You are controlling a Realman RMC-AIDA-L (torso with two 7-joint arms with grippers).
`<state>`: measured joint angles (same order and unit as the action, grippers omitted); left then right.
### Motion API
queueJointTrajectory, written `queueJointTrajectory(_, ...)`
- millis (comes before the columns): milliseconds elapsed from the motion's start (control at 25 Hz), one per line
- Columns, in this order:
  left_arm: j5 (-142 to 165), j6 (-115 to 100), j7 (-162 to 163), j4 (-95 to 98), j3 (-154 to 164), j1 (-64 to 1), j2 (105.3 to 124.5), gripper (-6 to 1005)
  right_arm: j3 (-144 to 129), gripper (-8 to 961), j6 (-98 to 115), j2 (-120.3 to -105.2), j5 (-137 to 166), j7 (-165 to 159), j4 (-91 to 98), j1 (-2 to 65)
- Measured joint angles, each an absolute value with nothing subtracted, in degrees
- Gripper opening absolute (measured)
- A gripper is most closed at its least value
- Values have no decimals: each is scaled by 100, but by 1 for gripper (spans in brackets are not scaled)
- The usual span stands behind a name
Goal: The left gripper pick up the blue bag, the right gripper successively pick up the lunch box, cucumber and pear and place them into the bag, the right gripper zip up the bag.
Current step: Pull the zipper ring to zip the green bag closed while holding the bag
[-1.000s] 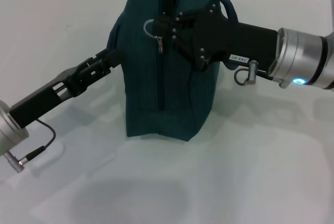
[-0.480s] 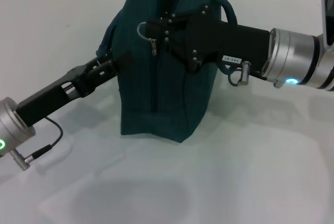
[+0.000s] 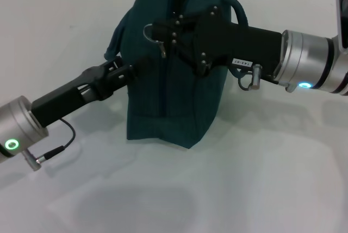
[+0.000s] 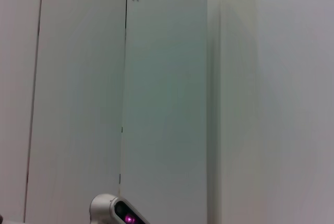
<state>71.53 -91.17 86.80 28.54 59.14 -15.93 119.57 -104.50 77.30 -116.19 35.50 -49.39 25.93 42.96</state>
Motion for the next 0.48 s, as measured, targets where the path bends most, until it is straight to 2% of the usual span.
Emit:
queueJointTrajectory(200,7162,-9147,8414,2857,6195,-1685,11965,792,-10450,17,7738,-11618,3536,-4939,2593,4238)
queueJointTrajectory(480,7150,-9162,8250,2821,6226,-1797,11969,621,-10465,17,7761,-11618,3481,-4996,2593,4148)
